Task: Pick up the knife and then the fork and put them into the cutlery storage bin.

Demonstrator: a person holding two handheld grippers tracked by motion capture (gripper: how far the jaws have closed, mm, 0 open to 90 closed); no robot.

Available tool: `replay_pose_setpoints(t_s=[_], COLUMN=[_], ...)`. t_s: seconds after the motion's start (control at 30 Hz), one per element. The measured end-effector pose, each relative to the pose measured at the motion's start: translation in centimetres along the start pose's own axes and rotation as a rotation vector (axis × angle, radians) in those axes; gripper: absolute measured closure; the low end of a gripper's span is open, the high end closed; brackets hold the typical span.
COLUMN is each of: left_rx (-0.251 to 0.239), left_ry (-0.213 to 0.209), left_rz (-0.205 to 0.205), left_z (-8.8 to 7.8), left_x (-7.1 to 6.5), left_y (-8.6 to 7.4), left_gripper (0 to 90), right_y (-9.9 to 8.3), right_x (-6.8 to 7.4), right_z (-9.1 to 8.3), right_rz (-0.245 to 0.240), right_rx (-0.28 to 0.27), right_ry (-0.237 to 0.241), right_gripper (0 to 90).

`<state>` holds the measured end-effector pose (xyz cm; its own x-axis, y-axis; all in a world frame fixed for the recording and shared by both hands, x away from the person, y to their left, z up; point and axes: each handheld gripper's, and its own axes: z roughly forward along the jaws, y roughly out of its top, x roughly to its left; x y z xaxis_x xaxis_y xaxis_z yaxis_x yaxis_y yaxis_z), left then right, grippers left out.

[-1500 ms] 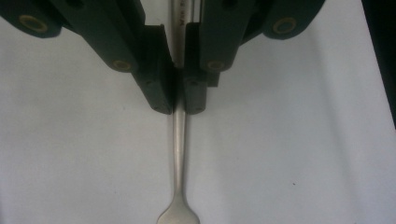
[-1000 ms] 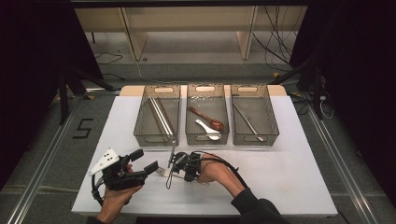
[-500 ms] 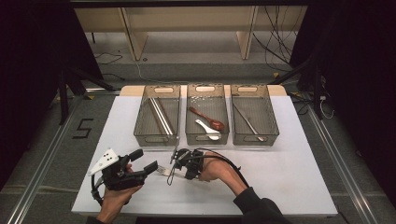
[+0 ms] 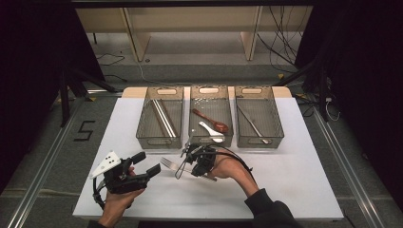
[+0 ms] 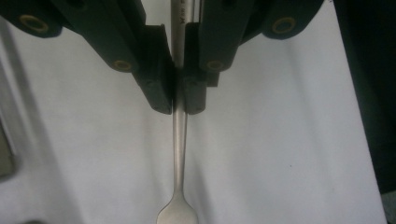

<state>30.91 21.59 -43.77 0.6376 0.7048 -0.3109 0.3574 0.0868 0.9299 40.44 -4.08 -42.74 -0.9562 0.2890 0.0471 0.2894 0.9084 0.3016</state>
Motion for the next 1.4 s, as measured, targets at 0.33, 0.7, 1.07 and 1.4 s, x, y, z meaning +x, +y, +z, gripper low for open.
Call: replay_pose_setpoints(t_s=[0.33, 0.7, 1.07, 1.4], left_rx=[0.002, 0.002, 0.002, 0.005], left_ry=[0.001, 0.001, 0.001, 0.001], left_rz=[0.001, 0.001, -0.001, 0.003], left_z=[0.0, 0.0, 0.0, 0.0], left_x=[0.0, 0.0, 0.0, 0.0], left_y=[0.0, 0.0, 0.0, 0.0], left_gripper=[15.9, 15.9, 15.9, 15.9], right_y=[-2.4, -6.4, -10.3, -12.7], right_x=[-3.2, -8.1, -12.0, -14.0], right_z=[-5.4, -10.2, -11.6, -12.4], right_rz=[0.138, 0.335, 0.488, 0.591], right_rx=[-0.198, -0.349, -0.397, -0.42], right_ry=[-0.03, -0.094, -0.14, -0.167], right_gripper=[83.4, 83.4, 83.3, 83.3])
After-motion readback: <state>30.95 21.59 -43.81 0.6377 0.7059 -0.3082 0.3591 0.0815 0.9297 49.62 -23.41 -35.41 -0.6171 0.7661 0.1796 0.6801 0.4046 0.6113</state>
